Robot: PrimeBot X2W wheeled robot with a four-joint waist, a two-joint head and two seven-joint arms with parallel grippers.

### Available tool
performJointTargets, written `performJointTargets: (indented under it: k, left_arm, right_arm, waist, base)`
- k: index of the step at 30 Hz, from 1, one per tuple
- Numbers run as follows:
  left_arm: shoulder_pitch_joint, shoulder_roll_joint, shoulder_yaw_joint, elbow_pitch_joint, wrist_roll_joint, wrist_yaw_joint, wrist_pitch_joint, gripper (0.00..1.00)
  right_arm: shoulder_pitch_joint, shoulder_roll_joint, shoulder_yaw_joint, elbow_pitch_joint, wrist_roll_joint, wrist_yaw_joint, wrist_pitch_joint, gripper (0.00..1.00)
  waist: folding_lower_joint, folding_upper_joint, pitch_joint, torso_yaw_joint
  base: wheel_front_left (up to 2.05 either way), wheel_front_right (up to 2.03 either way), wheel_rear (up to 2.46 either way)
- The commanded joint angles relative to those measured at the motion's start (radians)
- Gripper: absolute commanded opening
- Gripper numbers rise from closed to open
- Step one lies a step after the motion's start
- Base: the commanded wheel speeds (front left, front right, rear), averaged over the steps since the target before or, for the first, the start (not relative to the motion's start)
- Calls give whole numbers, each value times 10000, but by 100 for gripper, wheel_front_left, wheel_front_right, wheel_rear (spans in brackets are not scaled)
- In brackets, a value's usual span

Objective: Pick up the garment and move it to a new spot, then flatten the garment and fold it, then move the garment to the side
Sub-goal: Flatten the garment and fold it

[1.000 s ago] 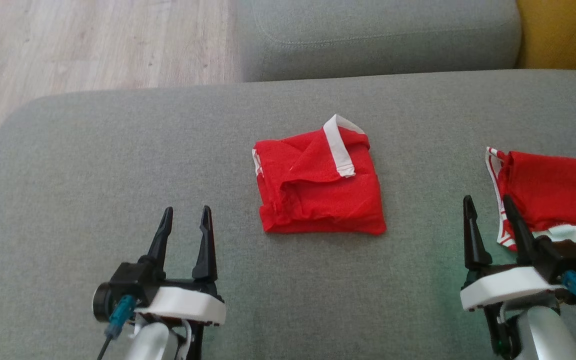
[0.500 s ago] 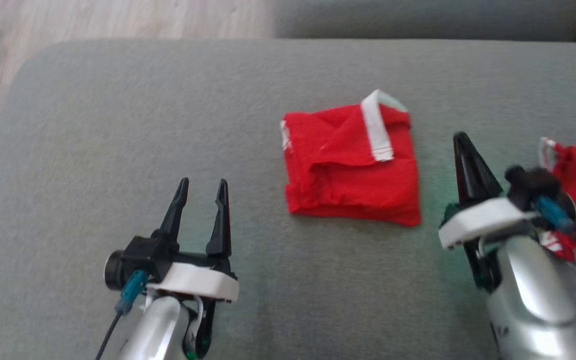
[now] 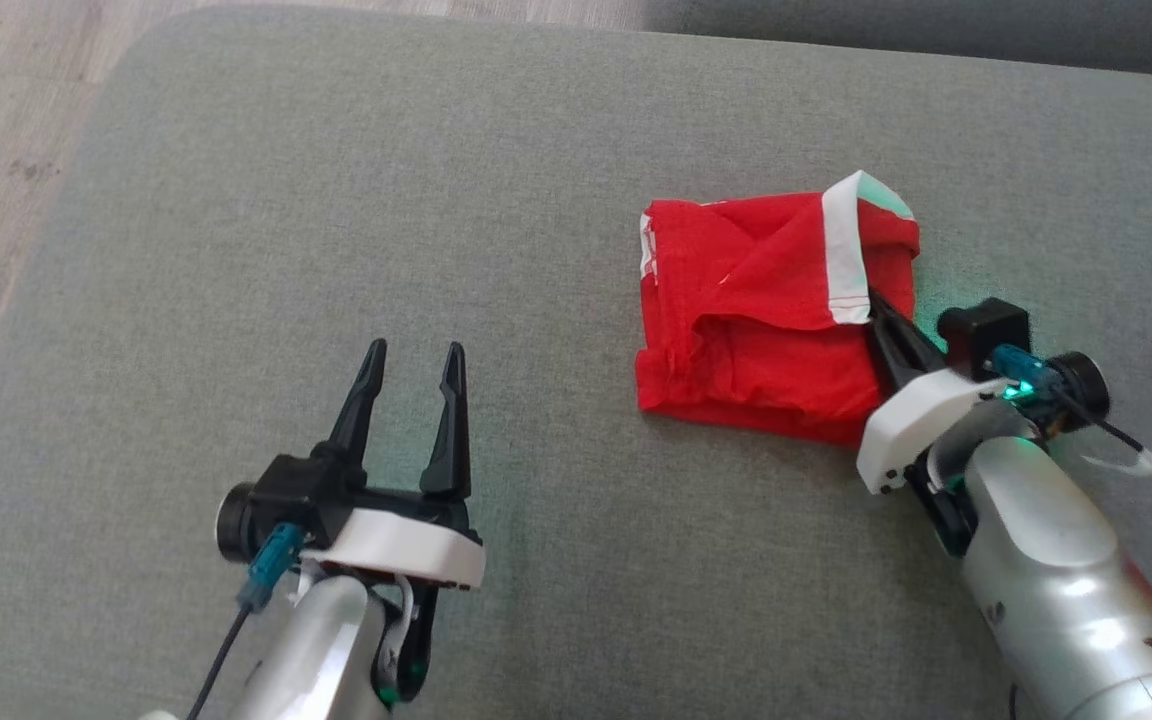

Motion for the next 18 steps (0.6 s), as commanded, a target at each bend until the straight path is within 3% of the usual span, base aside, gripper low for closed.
performJointTargets:
  k: [1,8,18]
  left_arm:
    - [-413,60,245,-235,-49,34,-53,100]
    - [-446,60,173,-257,-56,61,-53,100]
    - [-524,60,-107,-364,-341,173,-53,100]
  right_arm:
    - [-371,70,361,-83,101,-7,-181,0]
    - [-1087,438,1077,-17,309,-7,-381,0]
    - [-2206,709,1608,369,602,-7,-399,0]
  waist:
    - [-1,0,-14,8]
    - [-1,0,-72,62]
    - [-1,0,114,672]
  base:
    - [0,0,0]
    - [0,0,0]
    - [0,0,0]
